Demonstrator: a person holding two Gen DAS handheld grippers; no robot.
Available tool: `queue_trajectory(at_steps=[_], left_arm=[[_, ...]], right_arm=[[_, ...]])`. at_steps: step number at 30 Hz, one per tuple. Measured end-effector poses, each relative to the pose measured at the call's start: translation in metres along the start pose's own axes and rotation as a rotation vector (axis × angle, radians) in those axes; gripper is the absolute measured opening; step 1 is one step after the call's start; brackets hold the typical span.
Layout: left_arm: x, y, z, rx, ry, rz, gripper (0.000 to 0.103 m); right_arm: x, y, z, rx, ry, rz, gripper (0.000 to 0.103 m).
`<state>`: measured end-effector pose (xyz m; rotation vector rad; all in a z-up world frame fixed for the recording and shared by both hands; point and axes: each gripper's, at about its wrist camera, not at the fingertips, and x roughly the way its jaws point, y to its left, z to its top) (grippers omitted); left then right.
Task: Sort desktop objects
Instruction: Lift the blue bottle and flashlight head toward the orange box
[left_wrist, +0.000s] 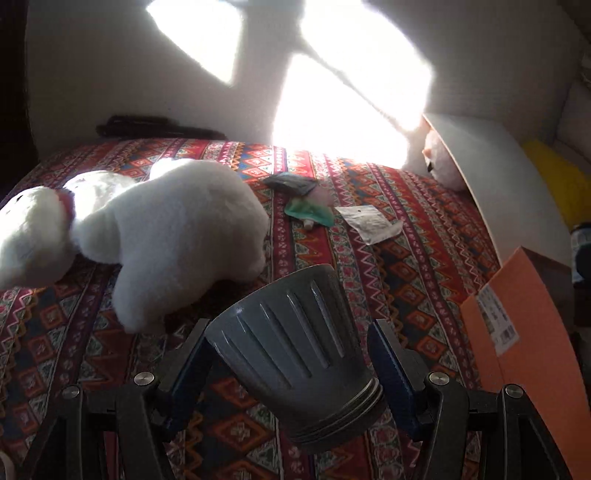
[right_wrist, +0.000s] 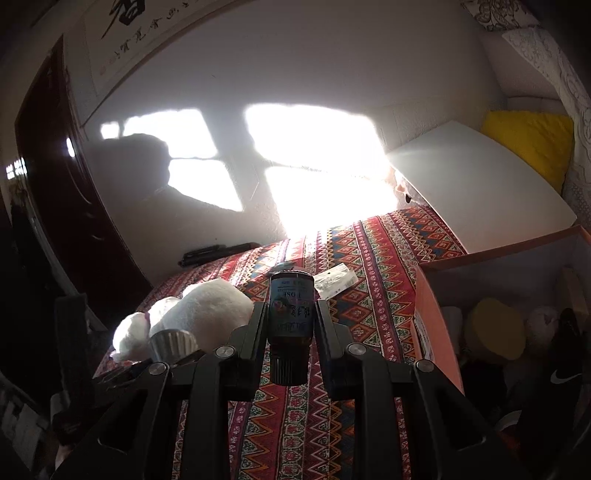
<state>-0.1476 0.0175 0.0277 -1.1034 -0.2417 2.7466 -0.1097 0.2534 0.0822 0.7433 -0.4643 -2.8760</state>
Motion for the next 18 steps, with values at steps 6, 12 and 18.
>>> queue_trajectory(at_steps=[6, 12, 18], left_arm=[[-0.068, 0.004, -0.018, -0.004, -0.053, -0.016, 0.070], [-0.112, -0.035, -0.008, 0.048, -0.130, -0.078, 0.070], [-0.129, -0.107, 0.000, 0.133, -0.165, -0.163, 0.071]], right_arm=[[-0.021, 0.018, -0.004, -0.012, -0.029, -0.009, 0.027], [-0.058, 0.025, 0.003, -0.039, -0.102, -0.036, 0.027], [-0.103, -0.009, 0.016, -0.018, -0.195, -0.106, 0.027]])
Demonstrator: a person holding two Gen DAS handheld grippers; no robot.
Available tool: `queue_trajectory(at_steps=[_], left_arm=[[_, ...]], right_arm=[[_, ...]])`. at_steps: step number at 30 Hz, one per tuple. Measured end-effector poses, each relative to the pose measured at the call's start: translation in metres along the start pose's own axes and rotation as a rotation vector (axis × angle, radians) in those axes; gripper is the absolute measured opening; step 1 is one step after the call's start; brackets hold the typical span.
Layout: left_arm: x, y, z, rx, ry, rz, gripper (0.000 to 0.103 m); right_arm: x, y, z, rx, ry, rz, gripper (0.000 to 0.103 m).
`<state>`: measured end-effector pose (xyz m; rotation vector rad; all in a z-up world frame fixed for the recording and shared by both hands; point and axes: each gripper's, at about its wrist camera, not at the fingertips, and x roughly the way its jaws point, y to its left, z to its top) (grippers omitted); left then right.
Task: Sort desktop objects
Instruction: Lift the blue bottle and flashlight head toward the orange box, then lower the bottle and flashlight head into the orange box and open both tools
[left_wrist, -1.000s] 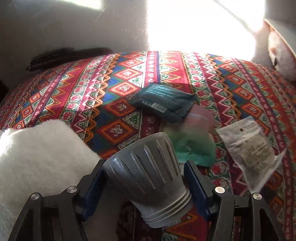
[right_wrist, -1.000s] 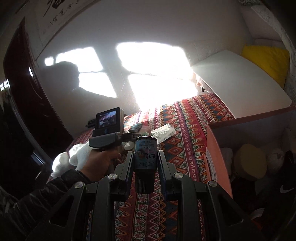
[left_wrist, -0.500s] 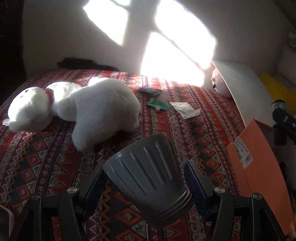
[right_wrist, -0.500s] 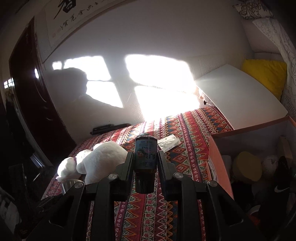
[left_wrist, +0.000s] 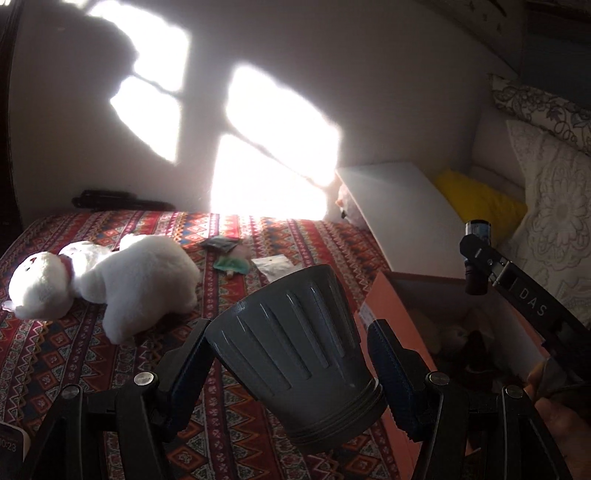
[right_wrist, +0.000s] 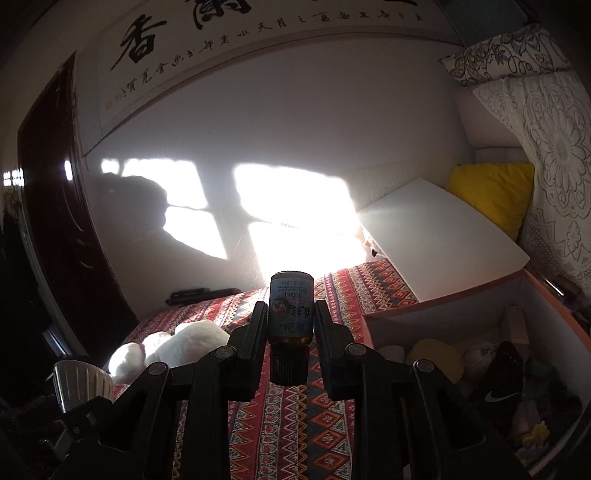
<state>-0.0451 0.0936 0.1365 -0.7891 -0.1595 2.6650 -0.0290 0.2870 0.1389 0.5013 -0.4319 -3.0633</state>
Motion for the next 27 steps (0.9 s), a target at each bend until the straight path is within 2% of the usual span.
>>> queue_trajectory(at_steps=[5, 10, 13, 16, 17, 18, 19, 20, 21, 27], left_arm=[[0.017, -0.080, 0.016, 0.090, -0.005, -0.108, 0.071], [0.057, -0.166, 0.019, 0.213, 0.014, -0.208, 0.071], [0.094, -0.204, 0.011, 0.302, 0.046, -0.192, 0.071], [0.123, -0.221, 0.004, 0.324, 0.090, -0.165, 0.072], [0.125, -0.220, 0.003, 0.318, 0.089, -0.158, 0.078], [0.127, -0.218, 0.002, 0.310, 0.087, -0.152, 0.087], [0.128, -0.216, 0.001, 0.302, 0.086, -0.145, 0.092], [0.130, -0.215, 0.000, 0.295, 0.084, -0.139, 0.096], [0.131, -0.213, -0.002, 0.287, 0.082, -0.133, 0.096], [0.129, -0.188, -0.001, 0.229, 0.096, -0.104, 0.097]], right_arm=[[-0.029, -0.064, 0.017, 0.063, -0.073, -0.115, 0.027], [-0.060, -0.147, 0.021, 0.164, -0.111, -0.260, 0.027], [-0.070, -0.192, 0.018, 0.237, -0.106, -0.314, 0.027], [-0.072, -0.221, 0.014, 0.268, -0.089, -0.346, 0.027], [-0.069, -0.227, 0.013, 0.274, -0.073, -0.341, 0.030], [-0.066, -0.232, 0.011, 0.279, -0.057, -0.336, 0.037], [-0.063, -0.236, 0.010, 0.293, -0.042, -0.332, 0.047], [-0.061, -0.241, 0.008, 0.306, -0.026, -0.329, 0.072], [-0.060, -0.241, 0.008, 0.305, -0.028, -0.335, 0.083], [-0.062, -0.242, 0.008, 0.309, -0.044, -0.357, 0.083]])
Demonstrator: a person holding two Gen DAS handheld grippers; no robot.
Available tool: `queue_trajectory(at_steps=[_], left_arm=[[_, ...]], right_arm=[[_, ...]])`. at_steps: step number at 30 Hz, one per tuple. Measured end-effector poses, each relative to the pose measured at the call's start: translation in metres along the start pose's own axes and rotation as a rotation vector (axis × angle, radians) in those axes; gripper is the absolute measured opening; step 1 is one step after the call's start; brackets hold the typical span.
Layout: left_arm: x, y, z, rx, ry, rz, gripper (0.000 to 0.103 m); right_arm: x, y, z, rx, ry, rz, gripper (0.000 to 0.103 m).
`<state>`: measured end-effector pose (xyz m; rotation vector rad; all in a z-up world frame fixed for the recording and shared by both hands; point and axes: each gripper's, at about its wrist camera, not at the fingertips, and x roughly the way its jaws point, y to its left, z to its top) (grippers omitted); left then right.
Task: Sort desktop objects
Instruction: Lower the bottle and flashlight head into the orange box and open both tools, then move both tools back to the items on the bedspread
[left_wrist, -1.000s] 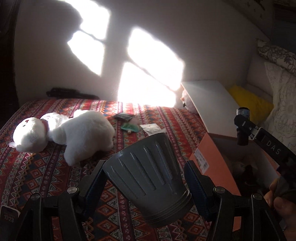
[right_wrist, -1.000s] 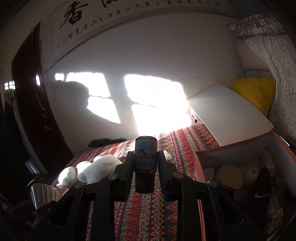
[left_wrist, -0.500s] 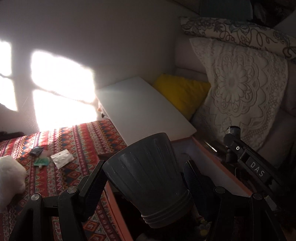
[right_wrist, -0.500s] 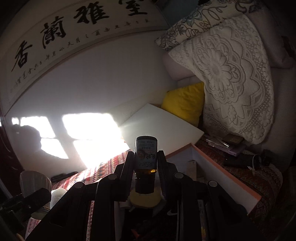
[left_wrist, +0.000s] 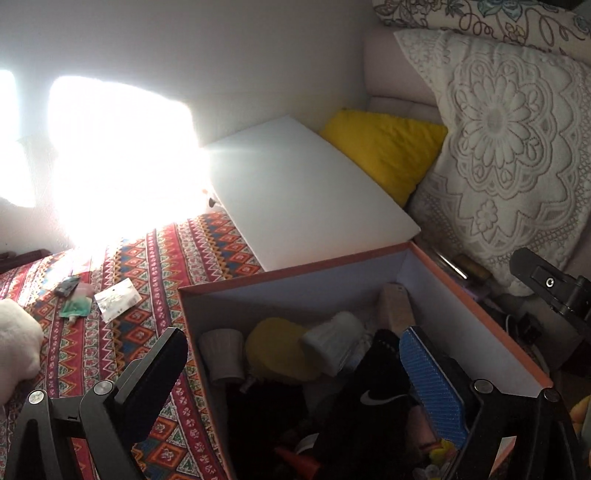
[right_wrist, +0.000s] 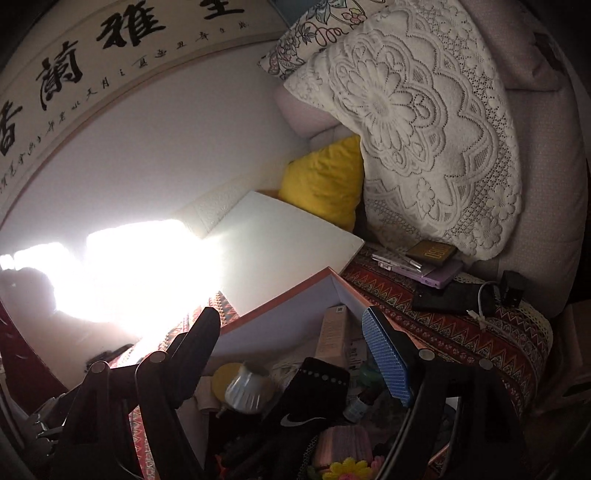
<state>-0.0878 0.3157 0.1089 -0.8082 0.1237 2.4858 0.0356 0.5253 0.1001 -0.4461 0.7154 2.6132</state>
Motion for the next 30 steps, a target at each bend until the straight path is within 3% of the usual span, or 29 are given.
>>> queue_trajectory(at_steps=[11, 20, 24, 28, 30], left_arm=[[-0.017, 0.075, -0.042, -0.087, 0.049, 0.069, 0.097], [-0.033, 0.195, -0.100, -0.207, 0.107, 0.219, 0.097], [-0.037, 0.251, -0.114, -0.283, 0.118, 0.251, 0.097], [-0.037, 0.294, -0.108, -0.323, 0.089, 0.273, 0.097], [-0.035, 0.311, -0.100, -0.318, 0.069, 0.280, 0.097]], right_arm=[[-0.002, 0.066, -0.016, -0.104, 0.018, 0.042, 0.083], [0.011, 0.179, -0.063, -0.283, 0.069, 0.143, 0.083], [0.027, 0.233, -0.095, -0.327, 0.148, 0.242, 0.083], [0.082, 0.265, -0.109, -0.139, 0.355, 0.439, 0.081], [0.122, 0.279, -0.116, -0.053, 0.449, 0.459, 0.080]])
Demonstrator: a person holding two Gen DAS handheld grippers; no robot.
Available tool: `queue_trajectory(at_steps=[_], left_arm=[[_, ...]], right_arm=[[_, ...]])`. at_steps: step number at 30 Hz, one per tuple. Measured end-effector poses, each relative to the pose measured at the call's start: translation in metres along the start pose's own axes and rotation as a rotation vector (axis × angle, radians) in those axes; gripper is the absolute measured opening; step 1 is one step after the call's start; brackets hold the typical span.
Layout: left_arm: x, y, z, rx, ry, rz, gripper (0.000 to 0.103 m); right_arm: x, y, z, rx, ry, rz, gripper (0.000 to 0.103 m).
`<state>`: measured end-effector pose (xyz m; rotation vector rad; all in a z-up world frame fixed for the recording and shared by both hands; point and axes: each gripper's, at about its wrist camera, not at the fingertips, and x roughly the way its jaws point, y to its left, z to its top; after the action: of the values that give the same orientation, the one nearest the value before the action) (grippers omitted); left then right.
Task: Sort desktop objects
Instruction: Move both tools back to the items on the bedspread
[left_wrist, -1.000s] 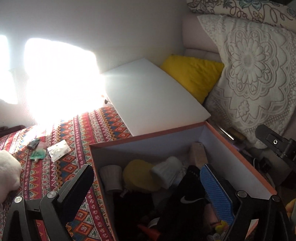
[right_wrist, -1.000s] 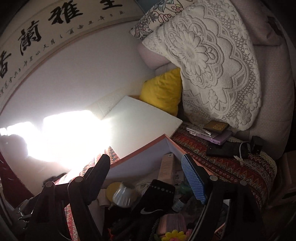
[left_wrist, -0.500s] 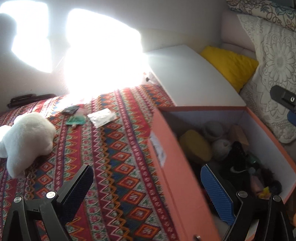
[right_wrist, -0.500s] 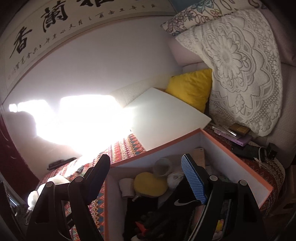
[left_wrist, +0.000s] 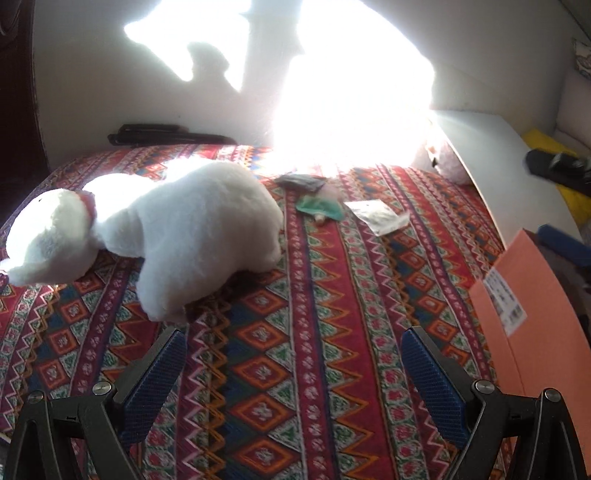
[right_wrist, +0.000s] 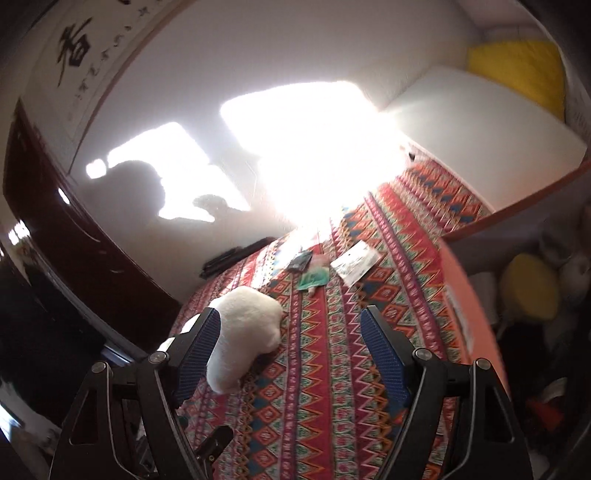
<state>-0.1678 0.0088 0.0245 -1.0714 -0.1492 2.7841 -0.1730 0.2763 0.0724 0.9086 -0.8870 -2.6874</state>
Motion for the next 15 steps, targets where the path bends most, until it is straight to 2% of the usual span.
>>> queue_trajectory(at_steps=[5, 9, 13, 14, 15], left_arm=[[0.040, 0.015, 0.029, 0.006, 0.011, -0.014, 0.097], [0.091, 0.001, 0.056, 0.037, 0.035, -0.048, 0.097], [0.149, -0.021, 0.076, 0.045, 0.057, -0.066, 0.097], [0.165, -0.026, 0.079, 0.042, 0.068, -0.072, 0.097], [0.181, -0.030, 0.083, 0.039, 0.083, -0.073, 0.097]], right_arm=[[0.113, -0.039, 0.026, 0.178, 0.130, -0.087, 0.069], [0.186, -0.083, 0.035, 0.311, 0.193, -0.140, 0.064], [0.238, -0.116, 0.040, 0.356, 0.163, -0.109, 0.062], [0.250, -0.122, 0.040, 0.356, 0.159, -0.065, 0.051], [0.261, -0.129, 0.039, 0.356, 0.154, -0.022, 0.010]])
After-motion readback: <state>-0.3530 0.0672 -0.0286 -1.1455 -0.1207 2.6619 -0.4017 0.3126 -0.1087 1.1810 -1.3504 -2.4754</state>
